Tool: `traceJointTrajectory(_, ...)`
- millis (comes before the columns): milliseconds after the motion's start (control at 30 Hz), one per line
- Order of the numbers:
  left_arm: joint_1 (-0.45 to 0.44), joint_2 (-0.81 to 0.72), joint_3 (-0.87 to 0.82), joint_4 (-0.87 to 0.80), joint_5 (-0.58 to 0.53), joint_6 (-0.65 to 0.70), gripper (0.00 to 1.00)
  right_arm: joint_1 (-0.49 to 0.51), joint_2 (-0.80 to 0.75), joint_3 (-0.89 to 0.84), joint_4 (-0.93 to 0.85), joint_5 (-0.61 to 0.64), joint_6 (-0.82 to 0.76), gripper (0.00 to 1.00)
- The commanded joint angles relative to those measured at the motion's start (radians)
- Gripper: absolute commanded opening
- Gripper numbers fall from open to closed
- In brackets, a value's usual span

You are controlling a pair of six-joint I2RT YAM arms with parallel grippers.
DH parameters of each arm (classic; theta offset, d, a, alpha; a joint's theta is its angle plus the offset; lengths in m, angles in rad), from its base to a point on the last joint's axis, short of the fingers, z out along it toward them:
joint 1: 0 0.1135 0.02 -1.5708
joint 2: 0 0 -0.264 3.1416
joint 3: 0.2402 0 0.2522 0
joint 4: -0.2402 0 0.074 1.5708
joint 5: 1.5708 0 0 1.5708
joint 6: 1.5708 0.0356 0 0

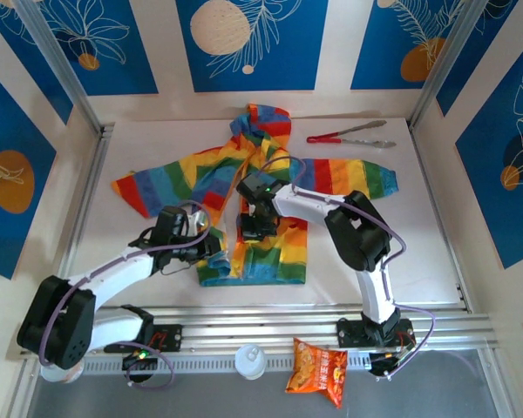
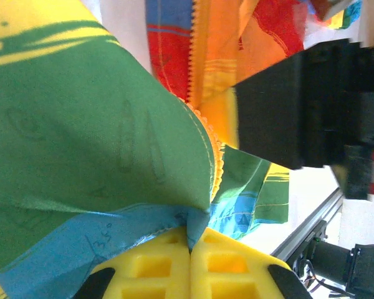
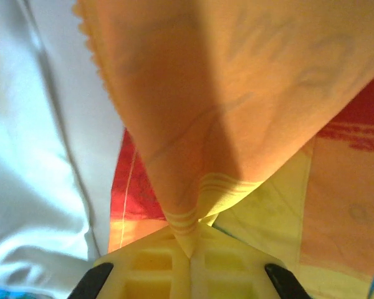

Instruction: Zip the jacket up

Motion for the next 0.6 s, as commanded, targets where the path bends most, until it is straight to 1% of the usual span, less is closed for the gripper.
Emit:
traceJointTrajectory(0,-0.037,0.003,0.062,0.018,0.032,0.004,0.0,-0.032,-0.126,0.024,-0.099,0.05,-0.097,0.0)
traceJointTrajectory(100,-0.08,0.006,0.111,0.021,0.009,0.007,0.0,-0.094,-0.201,0.016,-0.147,0.038,-0.197,0.0)
traceJointTrajectory(167,-0.103,0.018,0.133,0.029,-0.01,0.001,0.0,-0.149,-0.231,0.028,-0.21,0.02,-0.268,0.0)
traceJointTrajectory(300,-0.137,0.072,0.151,0.069,-0.022,-0.006,0.0,-0.203,-0.273,0.047,-0.317,0.083,-0.374,0.0)
traceJointTrajectory(433,-0.167,0.151,0.17,0.104,-0.02,-0.016,0.0,-0.184,-0.242,0.079,-0.378,0.077,-0.452,0.0)
traceJointTrajectory(533,-0.191,0.204,0.188,0.128,-0.025,-0.021,0.0,-0.14,-0.172,0.083,-0.364,0.042,-0.453,0.0)
traceJointTrajectory(567,-0.199,0.223,0.195,0.133,-0.028,-0.024,0.0,-0.127,-0.145,0.089,-0.354,0.021,-0.443,0.02)
